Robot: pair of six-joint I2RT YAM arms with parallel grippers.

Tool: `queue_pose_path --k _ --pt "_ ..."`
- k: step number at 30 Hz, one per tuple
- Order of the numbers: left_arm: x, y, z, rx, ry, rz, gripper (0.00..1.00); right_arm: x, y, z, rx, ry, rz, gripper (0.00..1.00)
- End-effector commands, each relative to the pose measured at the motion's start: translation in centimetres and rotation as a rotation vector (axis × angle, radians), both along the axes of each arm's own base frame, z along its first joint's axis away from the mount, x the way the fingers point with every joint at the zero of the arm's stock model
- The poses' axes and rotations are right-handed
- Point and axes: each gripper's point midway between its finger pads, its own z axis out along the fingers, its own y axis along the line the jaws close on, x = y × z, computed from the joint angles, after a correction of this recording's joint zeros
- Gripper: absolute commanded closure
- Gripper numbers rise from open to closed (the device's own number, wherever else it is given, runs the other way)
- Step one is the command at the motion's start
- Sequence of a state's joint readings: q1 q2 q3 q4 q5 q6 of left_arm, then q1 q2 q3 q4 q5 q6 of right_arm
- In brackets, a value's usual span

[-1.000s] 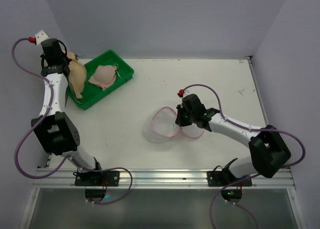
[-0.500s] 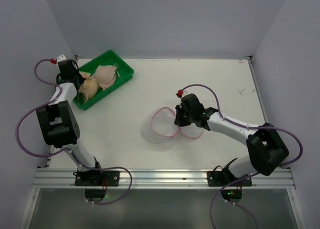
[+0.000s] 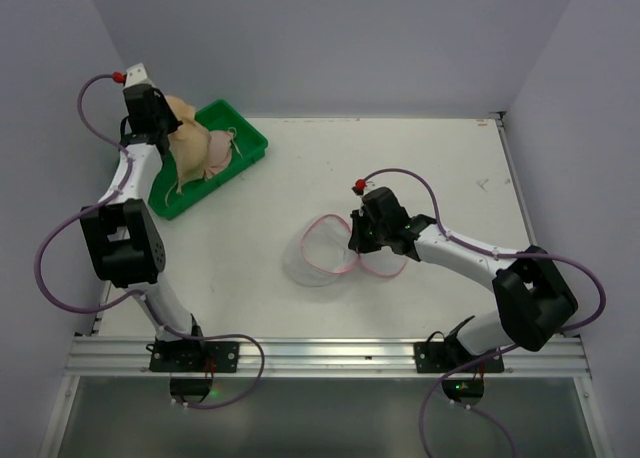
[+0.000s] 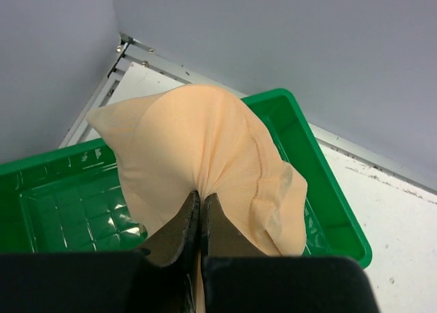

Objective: Unzip the laundry bag and remove the bra

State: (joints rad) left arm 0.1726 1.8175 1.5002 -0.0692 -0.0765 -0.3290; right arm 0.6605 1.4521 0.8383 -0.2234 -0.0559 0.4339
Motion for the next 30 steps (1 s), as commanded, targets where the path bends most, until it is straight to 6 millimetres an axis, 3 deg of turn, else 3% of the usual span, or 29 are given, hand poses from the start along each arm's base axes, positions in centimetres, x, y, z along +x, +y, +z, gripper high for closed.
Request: queue_pose_path --k 1,7,10,14,18,21,22,23,24,25,28,30 --pt "0.8 0.4 -1.4 0.013 0.038 -0.008 1.0 0.7 0.9 1.5 0.044 -0.031 0.005 1.0" --pt "-1.0 3.1 -6.9 0.008 0.169 0.151 1.0 0.6 0.8 1.6 0.049 -0.03 0.003 1.0" --pt "-3.0 4.8 -9.6 -0.029 0.247 0.25 1.0 0.5 0.9 1.7 0.052 -0.032 0.004 1.0" --pt "-5.6 6.9 -12.1 -0.065 0.308 0.356 1.0 0.5 0.9 1.7 0.054 -0.032 0.005 1.0" --pt "-6.1 7.5 -14.8 -0.094 0.371 0.377 1.0 0.5 0.8 1.8 0.048 -0.038 0.008 1.0" --pt "-6.0 7.3 -14.0 -0.119 0.374 0.385 0.88 0.7 0.8 2.6 0.053 -0.053 0.006 1.0" --pt "-6.0 7.4 -13.2 -0.123 0.366 0.391 0.74 0.7 0.8 2.9 0.057 -0.06 0.007 1.0" --pt "-6.0 7.4 -12.4 -0.124 0.348 0.392 0.66 0.8 0.8 3.1 0.057 -0.064 0.009 1.0" --pt "-5.9 7.3 -10.6 -0.125 0.309 0.387 0.46 1.0 0.9 3.5 0.061 -0.071 0.009 1.0" --pt "-5.8 7.1 -9.4 -0.125 0.285 0.379 0.35 1.1 0.9 3.6 0.058 -0.075 0.009 1.0" --pt "-6.0 6.6 -5.8 -0.131 0.229 0.345 0.08 1.3 0.9 4.0 0.049 -0.083 0.009 0.97" --pt "-6.4 6.1 -3.4 -0.133 0.199 0.328 0.03 1.5 0.9 4.4 0.045 -0.088 0.009 0.93"
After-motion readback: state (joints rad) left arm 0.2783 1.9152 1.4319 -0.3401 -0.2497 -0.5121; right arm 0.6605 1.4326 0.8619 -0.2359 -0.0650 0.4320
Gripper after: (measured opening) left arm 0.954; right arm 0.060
